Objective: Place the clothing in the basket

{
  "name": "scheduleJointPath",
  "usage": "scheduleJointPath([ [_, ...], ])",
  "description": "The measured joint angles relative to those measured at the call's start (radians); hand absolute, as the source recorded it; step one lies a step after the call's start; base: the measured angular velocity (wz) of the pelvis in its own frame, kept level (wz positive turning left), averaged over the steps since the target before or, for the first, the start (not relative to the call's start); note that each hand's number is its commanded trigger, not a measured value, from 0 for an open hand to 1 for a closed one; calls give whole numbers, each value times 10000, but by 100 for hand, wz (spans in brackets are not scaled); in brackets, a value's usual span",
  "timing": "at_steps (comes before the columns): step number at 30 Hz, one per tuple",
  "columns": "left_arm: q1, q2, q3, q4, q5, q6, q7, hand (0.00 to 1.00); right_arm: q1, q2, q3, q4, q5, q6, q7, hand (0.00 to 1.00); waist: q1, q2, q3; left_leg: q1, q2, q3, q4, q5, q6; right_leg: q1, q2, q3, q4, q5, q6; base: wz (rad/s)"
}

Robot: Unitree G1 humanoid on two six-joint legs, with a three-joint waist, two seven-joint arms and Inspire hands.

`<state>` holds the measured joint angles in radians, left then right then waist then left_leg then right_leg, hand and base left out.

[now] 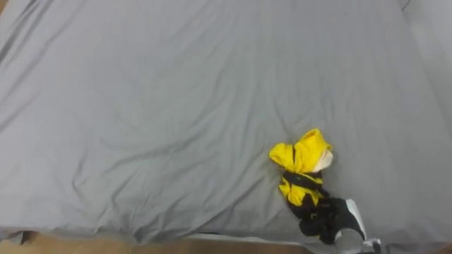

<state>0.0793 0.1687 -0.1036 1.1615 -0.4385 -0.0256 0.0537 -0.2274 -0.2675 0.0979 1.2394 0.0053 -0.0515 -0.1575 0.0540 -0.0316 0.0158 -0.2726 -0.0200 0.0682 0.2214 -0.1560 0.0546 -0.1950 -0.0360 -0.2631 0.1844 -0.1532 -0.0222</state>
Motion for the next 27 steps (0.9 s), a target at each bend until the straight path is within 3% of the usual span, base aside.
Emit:
scheduleJointPath([
  [4,2,3,-103,81,-23,11,-1,0,228,37,431,282,-66,282,98,100,146,95,3,-231,2,3,38,4,-6,-202,-2,-8,13,2,-3,0],
  [10,-11,-2,-245,138,-121,-27,-10,0,362,168,669,259,-87,269,96,100,296,108,-5,-440,-11,-7,130,11,-3,-368,-11,-7,10,2,-3,0],
  [27,-22,13,-346,142,-320,-64,-17,0,354,158,740,-59,-138,274,74,100,299,61,-12,-612,-50,-161,126,43,13,-508,-99,-79,11,2,-4,2],
])
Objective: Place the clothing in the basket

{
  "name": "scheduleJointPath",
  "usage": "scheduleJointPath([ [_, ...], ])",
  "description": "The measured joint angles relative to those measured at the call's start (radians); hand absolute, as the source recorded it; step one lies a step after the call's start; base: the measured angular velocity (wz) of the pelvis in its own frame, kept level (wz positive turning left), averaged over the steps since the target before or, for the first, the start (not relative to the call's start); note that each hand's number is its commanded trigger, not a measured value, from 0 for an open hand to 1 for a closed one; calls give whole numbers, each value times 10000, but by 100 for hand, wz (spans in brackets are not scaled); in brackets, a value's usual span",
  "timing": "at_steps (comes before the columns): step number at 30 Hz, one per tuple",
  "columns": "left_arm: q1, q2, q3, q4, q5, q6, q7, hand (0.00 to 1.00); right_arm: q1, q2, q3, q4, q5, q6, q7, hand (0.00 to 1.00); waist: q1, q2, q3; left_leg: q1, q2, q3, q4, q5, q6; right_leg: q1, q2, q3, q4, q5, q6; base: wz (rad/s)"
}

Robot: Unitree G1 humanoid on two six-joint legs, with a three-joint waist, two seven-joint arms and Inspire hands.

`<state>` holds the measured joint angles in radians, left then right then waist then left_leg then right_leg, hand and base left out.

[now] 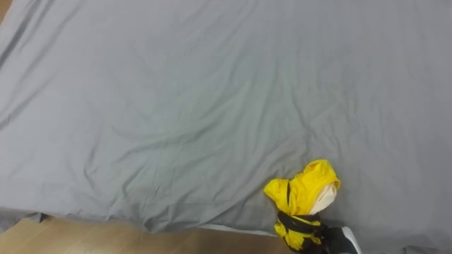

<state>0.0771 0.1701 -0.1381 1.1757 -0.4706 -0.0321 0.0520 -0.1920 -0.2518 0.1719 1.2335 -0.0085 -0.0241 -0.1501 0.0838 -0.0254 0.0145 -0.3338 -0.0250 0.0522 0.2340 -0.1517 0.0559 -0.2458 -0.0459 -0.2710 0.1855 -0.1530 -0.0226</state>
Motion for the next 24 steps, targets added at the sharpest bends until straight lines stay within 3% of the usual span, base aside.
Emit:
scheduleJointPath([
  [5,16,7,32,-70,-20,-41,0,0,55,-36,-72,-644,270,-17,28,100,-54,-113,16,422,3,141,-148,24,-2,301,-3,163,-2,0,1,-9],
  [8,41,29,178,84,91,-233,1,0,125,-46,-553,-1388,448,-95,227,100,-265,-244,45,956,0,264,-333,46,-1,730,-10,187,-20,-9,15,-6],
  [10,93,187,195,12,83,-258,1,0,613,-143,-783,-3159,833,-86,335,100,-394,-491,40,1197,5,301,-369,46,-1,945,-7,246,-49,-23,38,-9],
  [15,368,283,386,-11,214,-241,3,0,1251,-221,-1472,-5038,998,-188,381,100,-771,-733,-16,2139,-48,446,-622,31,13,1787,14,547,-167,-64,107,-7],
  [20,601,112,903,-465,507,-122,1,0,2026,-222,-2246,-7029,625,-26,546,100,-1179,-678,-83,2566,-27,792,-821,0,51,1978,47,847,-139,-64,136,-21],
  [24,735,-39,1372,-661,1077,-65,3,0,2554,-226,-3249,-8500,684,-22,670,100,-1521,-557,-131,3136,70,1280,-889,-88,36,2323,153,1335,-142,-54,152,-37],
])
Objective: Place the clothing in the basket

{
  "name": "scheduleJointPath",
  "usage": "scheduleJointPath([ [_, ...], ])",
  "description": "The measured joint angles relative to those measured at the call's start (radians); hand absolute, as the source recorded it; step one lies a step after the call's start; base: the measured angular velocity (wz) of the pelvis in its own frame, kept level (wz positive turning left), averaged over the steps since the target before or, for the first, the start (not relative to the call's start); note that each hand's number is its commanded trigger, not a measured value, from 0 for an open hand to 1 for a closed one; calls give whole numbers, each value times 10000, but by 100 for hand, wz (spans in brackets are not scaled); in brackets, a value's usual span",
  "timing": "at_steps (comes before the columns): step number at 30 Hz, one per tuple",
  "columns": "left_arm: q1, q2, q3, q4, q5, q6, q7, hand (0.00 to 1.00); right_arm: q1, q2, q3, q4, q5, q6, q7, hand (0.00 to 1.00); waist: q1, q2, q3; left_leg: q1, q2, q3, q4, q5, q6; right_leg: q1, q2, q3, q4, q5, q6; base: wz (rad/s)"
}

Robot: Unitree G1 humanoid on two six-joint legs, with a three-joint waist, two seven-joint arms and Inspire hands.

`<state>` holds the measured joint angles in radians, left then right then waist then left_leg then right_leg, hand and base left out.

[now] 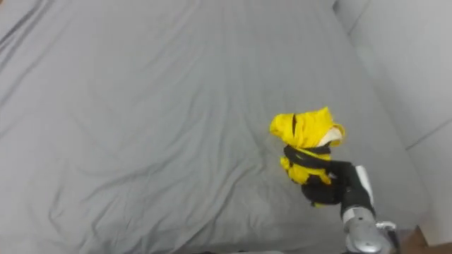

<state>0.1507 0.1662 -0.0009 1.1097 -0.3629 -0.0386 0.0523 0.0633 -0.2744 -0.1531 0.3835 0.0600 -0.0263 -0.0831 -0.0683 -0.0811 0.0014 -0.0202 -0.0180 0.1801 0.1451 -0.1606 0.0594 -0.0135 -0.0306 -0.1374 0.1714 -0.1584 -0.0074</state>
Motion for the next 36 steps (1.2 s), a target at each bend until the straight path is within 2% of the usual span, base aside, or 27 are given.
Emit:
scheduleJointPath([
  [1,8,0,0,-11,68,63,0,0,-1,-1,-172,-239,103,-2,0,100,-110,67,-43,86,29,131,-5,-18,-5,22,18,78,0,12,-4,-40],
  [3,-21,-9,6,-57,325,159,0,0,48,-1,-423,-414,128,0,-2,100,-245,111,-67,284,61,381,-72,-30,-23,83,70,382,3,12,-4,-41],
  [6,-56,-43,34,-146,565,227,0,0,79,-7,-692,-431,192,98,-8,100,-431,204,-64,563,104,618,-143,-83,-64,189,162,708,9,14,-7,-34],
  [9,-6,-31,-12,-143,515,397,0,0,186,-58,-715,-433,552,169,-5,100,-707,190,-40,671,162,821,-145,-122,-98,157,202,956,2,28,-30,-23],
  [15,112,-80,199,-124,624,580,0,0,838,-67,-1232,-890,812,489,271,100,-939,220,-34,710,263,1302,-141,-164,-152,10,341,1393,11,45,-57,-20],
  [17,127,-81,283,-123,611,674,-1,0,890,-61,-1418,-938,804,491,288,100,-973,224,-31,729,299,1484,-142,-200,-187,-24,352,1581,8,59,-71,-31],
  [20,169,-80,305,-116,607,846,-1,0,1077,-33,-1481,-1060,802,490,342,100,-1212,227,-23,757,330,1605,-141,-251,-210,13,368,1628,-16,59,-73,-10],
  [24,258,-46,191,-117,615,957,0,0,1374,51,-1482,-825,1076,495,536,100,-1313,306,25,792,370,1816,-139,-323,-232,-52,487,1868,-16,60,-74,-15],
  [29,368,6,-125,-100,599,1120,-1,0,1397,80,-1492,-57,1098,501,531,100,-1558,590,9,492,431,2220,-81,-436,-236,-560,562,2213,75,89,-67,-26],
  [33,151,49,-664,164,357,1184,-33,0,1019,61,-1508,1103,1324,493,509,100,-1767,999,34,-271,451,2607,120,-462,-189,-1619,605,2601,682,100,-53,-33],
  [36,-27,39,-736,376,173,1185,-165,0,638,57,-1543,1966,1406,494,504,100,-1846,1258,25,-792,470,3004,250,-464,-183,-2410,636,2916,1113,96,-45,-37],
])
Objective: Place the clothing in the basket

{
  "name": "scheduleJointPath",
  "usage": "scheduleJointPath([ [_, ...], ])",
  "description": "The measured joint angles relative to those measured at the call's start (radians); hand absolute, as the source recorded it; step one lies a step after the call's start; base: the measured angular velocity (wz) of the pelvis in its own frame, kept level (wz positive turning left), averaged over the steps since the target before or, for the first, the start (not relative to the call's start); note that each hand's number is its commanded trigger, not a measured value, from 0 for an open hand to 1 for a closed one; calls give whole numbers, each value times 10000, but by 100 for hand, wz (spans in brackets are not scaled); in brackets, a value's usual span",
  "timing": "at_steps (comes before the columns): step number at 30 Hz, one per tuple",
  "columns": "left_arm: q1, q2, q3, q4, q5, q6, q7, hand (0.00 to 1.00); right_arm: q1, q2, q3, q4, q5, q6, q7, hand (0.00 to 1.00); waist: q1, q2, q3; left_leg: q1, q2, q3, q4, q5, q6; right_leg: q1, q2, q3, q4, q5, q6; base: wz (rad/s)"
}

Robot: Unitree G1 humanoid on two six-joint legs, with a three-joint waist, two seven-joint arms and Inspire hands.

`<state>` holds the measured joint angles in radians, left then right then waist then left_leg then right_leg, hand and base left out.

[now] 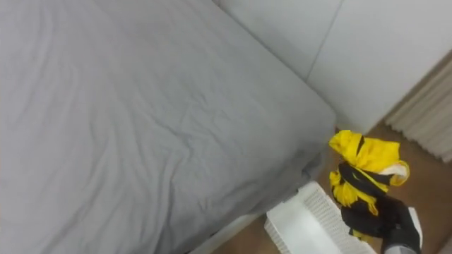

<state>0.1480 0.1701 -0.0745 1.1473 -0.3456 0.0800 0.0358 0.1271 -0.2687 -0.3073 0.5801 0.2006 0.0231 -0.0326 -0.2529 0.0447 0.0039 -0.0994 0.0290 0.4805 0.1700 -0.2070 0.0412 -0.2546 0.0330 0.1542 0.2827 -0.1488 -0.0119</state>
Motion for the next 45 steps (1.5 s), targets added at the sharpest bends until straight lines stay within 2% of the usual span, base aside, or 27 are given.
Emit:
scheduleJointPath([
  [2,-74,-6,-12,76,-158,-6,-34,0,-359,-40,-30,271,1,-11,-39,100,-127,145,37,-375,6,149,114,-5,14,-437,0,140,135,-13,21,-26],
  [3,-197,-7,-69,214,-187,-6,-44,0,-639,-148,-31,519,107,-98,-120,100,-212,270,97,-667,38,255,261,-21,40,-711,6,180,214,3,43,-19],
  [4,-402,-9,-180,255,-376,-7,-45,0,-879,-275,-13,845,386,-216,-207,100,-187,362,109,-889,57,400,344,-21,43,-1012,34,311,344,15,54,-16],
  [9,-646,-12,-713,386,-886,-43,-56,0,-1663,-447,58,2319,1250,-567,-545,100,-56,784,100,-1623,79,406,545,3,79,-1915,82,422,654,34,35,-8],
  [13,-947,-4,-1098,422,-1329,-214,-56,0,-2067,-503,490,3594,1899,-555,-616,100,194,905,80,-2181,-44,408,560,132,120,-2642,64,500,999,13,14,-3],
  [16,-1069,-24,-1266,408,-1725,-237,-55,0,-2367,-527,494,4047,1971,-549,-642,100,177,1017,71,-2408,-82,371,557,187,152,-2900,21,465,1105,-3,21,7],
  [17,-1096,-42,-1272,423,-1739,-236,-55,0,-2438,-544,494,4146,1987,-555,-639,82,174,1023,75,-2411,-80,370,554,195,157,-2921,12,464,1149,-28,24,5],
  [18,-1139,-86,-1284,438,-1746,-233,-54,0,-2601,-600,493,4433,2015,-556,-620,51,161,1030,76,-2405,-78,368,562,204,164,-2938,-7,442,1234,-81,22,11],
  [19,-1201,-107,-1363,433,-1746,-233,-54,0,-2713,-644,494,4611,2027,-556,-596,0,162,1025,79,-2437,-111,360,609,205,166,-3019,-14,410,1385,-167,19,13],
  [22,-1398,-149,-1459,420,-1738,-234,-53,0,-2920,-692,497,4757,2171,-554,-511,0,177,1048,92,-2640,-201,310,680,227,197,-3254,-129,343,1567,-234,18,11],
  [30,-1639,-338,-1664,349,-1747,-314,-50,0,-3124,-771,495,5188,2338,-567,-395,0,189,1038,105,-2755,-208,258,761,242,207,-3460,-191,324,1867,-395,-6,3],
  [37,-1646,-334,-1730,274,-1767,-351,-55,0,-3142,-778,488,5339,2370,-560,-492,0,173,984,142,-2767,-207,255,776,241,207,-3461,-192,317,1866,-408,-9,0],
  [45,-1642,-319,-1806,199,-1767,-352,-55,0,-3134,-785,483,5344,2665,-560,-549,0,166,980,143,-2815,-206,190,799,241,207,-3463,-209,259,1845,-411,-10,1],
])
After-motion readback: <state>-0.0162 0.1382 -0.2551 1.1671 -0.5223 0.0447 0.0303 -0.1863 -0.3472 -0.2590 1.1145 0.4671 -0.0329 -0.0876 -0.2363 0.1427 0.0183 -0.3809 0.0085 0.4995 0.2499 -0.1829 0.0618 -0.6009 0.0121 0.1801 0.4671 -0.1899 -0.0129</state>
